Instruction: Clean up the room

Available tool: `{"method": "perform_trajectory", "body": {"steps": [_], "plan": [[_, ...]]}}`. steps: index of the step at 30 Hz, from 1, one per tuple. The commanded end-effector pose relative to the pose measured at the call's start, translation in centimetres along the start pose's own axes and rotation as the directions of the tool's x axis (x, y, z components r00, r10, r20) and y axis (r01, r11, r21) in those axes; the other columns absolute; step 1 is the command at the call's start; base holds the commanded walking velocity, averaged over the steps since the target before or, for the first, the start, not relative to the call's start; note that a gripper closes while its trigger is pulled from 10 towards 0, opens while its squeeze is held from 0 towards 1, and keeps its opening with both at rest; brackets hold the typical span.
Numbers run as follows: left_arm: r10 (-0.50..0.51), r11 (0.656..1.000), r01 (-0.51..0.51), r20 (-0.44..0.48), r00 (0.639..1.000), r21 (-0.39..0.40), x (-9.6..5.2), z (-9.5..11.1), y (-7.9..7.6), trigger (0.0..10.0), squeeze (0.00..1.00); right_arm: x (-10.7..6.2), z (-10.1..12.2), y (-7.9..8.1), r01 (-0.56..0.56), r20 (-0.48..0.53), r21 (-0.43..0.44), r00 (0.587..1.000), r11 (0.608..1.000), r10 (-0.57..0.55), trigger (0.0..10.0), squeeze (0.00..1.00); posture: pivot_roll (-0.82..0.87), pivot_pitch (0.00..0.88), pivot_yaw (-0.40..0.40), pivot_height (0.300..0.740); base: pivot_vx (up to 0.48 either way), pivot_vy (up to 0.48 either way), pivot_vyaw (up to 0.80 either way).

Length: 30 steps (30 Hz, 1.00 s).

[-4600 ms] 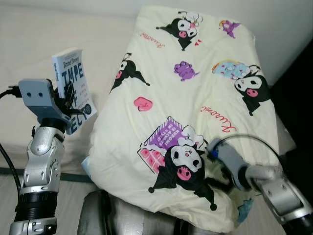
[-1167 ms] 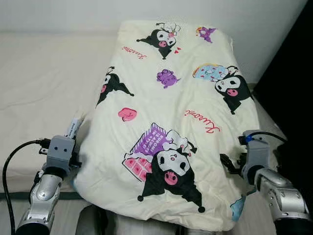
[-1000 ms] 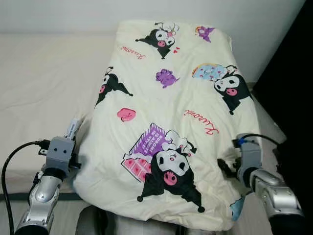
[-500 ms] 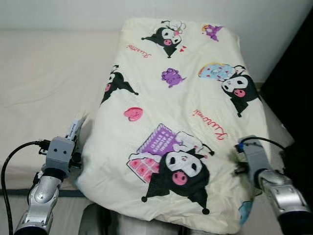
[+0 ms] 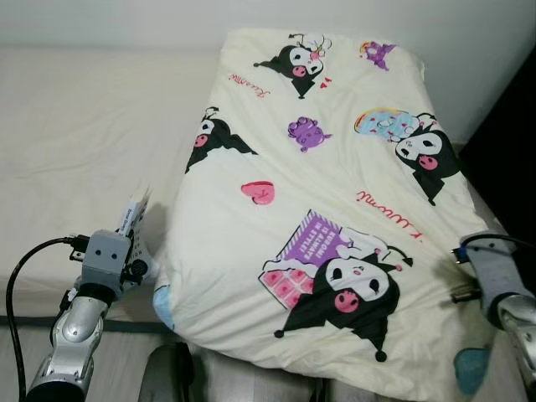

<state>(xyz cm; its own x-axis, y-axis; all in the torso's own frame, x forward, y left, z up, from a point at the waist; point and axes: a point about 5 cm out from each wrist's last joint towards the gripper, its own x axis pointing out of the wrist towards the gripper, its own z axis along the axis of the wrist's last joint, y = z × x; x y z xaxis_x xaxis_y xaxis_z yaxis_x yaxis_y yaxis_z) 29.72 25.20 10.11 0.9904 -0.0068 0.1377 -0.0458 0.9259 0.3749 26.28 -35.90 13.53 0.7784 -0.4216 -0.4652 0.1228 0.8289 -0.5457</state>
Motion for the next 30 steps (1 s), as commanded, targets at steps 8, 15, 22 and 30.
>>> {"method": "perform_trajectory", "body": {"steps": [8,15,22,30], "plan": [[-0.026,1.0,0.025,-0.093,0.995,-0.006,-1.0,-1.8,-0.7,10.0,0.0,-0.3,-1.5,-1.4,0.057,-0.087,-0.042,0.994,0.997,-0.06,0.8,0.0,-0.13,0.258,-0.014,0.561,0.0,0.0,0.0],[-0.03,1.0,0.03,-0.09,0.995,-0.006,-1.0,-1.7,-0.8,10.0,0.0,0.2,-2.5,3.0,-0.067,-0.105,0.026,0.992,0.997,0.069,10.0,1.0,-0.12,0.255,-0.014,0.561,0.0,0.0,0.0],[-0.031,1.0,0.031,-0.091,0.995,0.001,-0.9,-1.8,-0.6,10.0,0.0,0.0,-3.4,2.9,-0.067,-0.177,-0.038,0.982,0.997,0.059,10.0,1.0,-0.12,0.251,-0.01,0.561,0.0,0.0,0.0],[-0.033,0.999,0.034,-0.093,0.995,0.007,-0.7,-1.8,-0.6,10.0,0.0,-0.8,-3.6,0.7,-0.029,-0.22,-0.097,0.976,0.995,0.007,10.0,1.0,-0.13,0.246,-0.011,0.561,0.0,0.0,0.0]]}}
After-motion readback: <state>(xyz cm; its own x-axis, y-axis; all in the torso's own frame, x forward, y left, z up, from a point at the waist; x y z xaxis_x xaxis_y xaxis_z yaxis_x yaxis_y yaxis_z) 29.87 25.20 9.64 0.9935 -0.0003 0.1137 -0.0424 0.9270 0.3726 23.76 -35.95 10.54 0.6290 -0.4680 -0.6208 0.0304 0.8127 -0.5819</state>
